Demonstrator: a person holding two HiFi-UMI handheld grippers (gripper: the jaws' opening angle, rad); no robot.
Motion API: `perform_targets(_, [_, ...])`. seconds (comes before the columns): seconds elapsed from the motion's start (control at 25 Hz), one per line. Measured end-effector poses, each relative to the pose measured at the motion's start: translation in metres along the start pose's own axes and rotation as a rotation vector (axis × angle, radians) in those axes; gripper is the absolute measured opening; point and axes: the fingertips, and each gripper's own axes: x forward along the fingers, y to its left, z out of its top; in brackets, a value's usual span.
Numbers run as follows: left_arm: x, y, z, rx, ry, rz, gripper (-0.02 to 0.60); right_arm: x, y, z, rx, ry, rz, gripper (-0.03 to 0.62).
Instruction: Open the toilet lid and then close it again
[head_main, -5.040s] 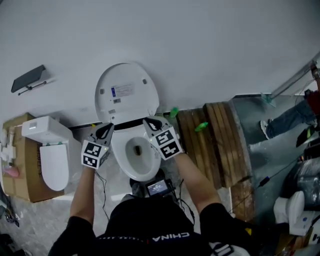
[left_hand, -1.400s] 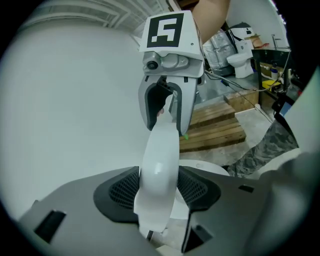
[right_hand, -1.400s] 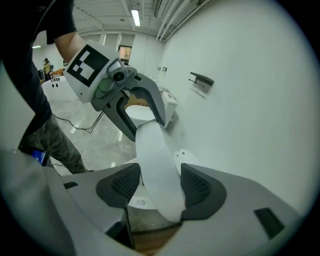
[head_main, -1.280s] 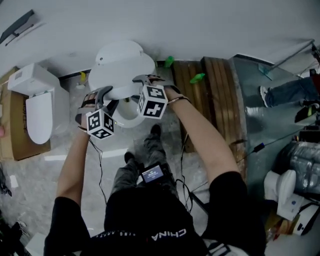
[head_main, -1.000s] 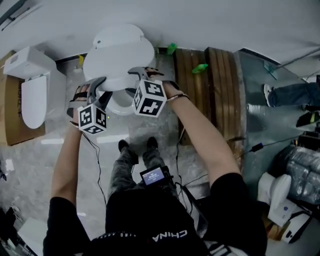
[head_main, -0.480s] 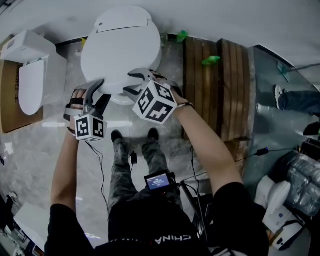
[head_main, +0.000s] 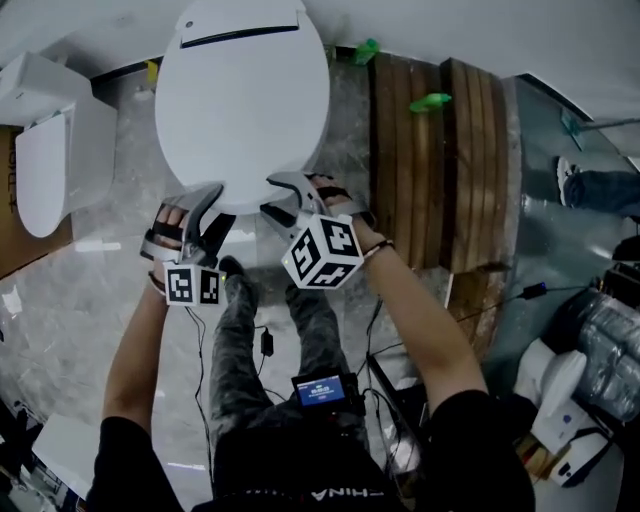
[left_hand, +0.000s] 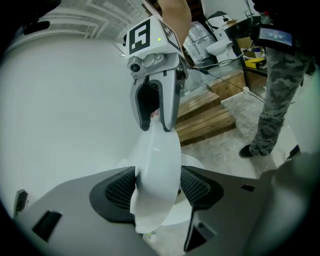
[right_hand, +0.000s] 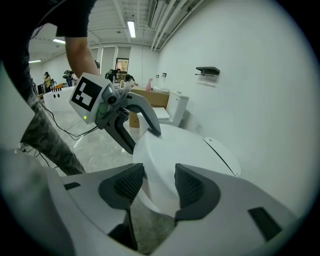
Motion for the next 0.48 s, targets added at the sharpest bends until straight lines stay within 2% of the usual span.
perform_targets(0.2, [0.020,-0.035,-0.017,0.050,-0.026,0.038,0.272,0.027,0.022,-0.027,-0.083,-0.023,-0.037,0.202])
perform_targets(0.48, [0.052,-0.083,-0.041,0.105,-0.020,0.036,0.288,0.064,0.048,-0.068,-0.150,-0.017,-0.056,0.202])
